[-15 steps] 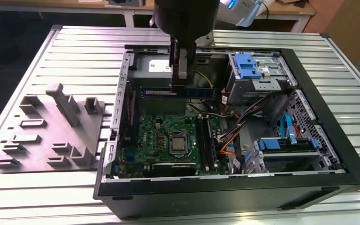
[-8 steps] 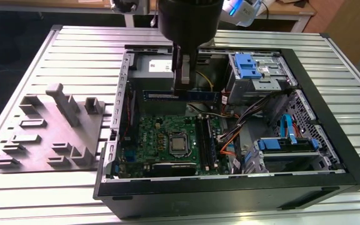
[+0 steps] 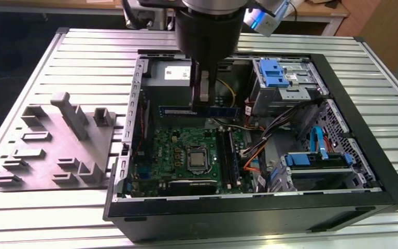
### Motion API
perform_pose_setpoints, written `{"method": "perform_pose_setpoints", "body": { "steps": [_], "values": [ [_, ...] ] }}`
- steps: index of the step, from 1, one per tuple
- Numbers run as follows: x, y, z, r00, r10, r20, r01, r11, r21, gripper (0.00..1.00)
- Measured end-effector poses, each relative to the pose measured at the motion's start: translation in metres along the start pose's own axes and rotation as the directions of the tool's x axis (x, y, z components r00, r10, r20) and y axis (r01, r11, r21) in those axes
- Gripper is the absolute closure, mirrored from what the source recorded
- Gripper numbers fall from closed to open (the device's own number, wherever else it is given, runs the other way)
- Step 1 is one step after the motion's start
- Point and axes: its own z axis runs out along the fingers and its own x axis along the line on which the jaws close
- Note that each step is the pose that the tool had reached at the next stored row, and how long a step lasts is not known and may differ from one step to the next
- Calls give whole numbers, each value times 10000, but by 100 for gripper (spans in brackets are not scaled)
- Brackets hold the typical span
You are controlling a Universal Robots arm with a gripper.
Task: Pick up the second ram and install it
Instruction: 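Pick up the second ram and move it above second insertion slot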
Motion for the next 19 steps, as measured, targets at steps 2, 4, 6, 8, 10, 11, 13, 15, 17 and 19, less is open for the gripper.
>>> {"method": "perform_pose_setpoints", "body": {
  "steps": [2,4,6,8,10,11,13,15,17,19],
  "values": [
    [1,-2,23,10000,0,-1,0,10000,0,89],
    [1,-5,44,10000,0,-1,0,10000,-1,89],
    [1,-10,72,10000,0,0,0,10000,0,89],
    [1,-16,99,10000,1,-1,-1,10000,0,89],
    [2,-21,127,10000,1,0,-1,10000,0,89],
    [2,-26,136,10000,-1,-1,1,10000,0,89],
    [1,-39,148,10000,1,-2,-1,10000,-1,89],
    [0,-50,163,10000,0,0,0,10000,0,89],
    [0,-54,180,10000,1,1,-1,10000,1,89],
    [0,-55,203,10000,-3,0,3,10000,0,89]
  ]
}}
